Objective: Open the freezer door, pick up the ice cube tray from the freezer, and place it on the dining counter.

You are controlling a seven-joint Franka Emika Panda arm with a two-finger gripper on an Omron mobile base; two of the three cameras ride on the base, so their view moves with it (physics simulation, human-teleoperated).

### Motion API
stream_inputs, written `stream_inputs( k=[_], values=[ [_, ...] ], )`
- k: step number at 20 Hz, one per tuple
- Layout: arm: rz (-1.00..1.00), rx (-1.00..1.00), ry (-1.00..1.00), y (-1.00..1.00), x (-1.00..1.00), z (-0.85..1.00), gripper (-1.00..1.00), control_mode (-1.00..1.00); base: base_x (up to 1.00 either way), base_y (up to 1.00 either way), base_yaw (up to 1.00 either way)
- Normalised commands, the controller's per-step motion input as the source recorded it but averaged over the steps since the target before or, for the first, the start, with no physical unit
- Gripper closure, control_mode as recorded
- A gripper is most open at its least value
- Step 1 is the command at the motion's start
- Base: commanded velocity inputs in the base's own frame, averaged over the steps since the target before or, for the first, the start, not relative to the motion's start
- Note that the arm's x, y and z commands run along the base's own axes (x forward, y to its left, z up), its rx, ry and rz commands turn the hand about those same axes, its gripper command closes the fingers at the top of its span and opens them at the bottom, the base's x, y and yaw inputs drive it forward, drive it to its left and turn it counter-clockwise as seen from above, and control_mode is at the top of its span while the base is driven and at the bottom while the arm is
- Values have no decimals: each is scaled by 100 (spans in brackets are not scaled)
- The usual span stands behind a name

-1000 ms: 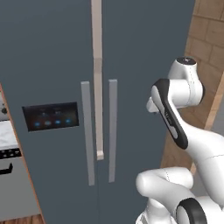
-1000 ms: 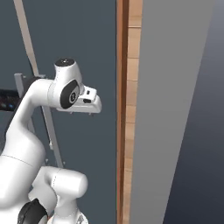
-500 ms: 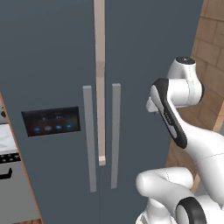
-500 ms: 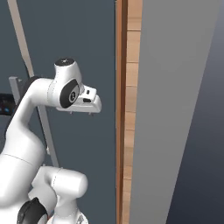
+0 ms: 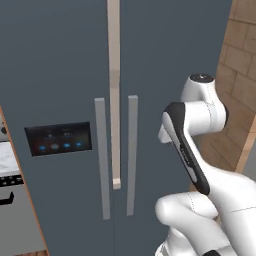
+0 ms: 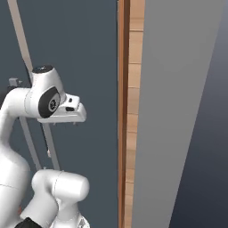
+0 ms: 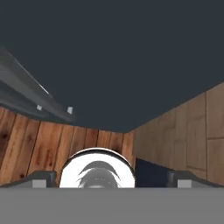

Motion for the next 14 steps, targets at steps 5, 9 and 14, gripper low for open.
stream_inputs(
  k=[5,9,14],
  values=[
    [5,-18,-5,100,-51,-16,-100,-100,0,0,0],
    [0,-16,-1,100,-5,9,-100,-100,0,0,0],
    [-1,-8,0,100,0,16,-100,-100,0,0,0]
  ],
)
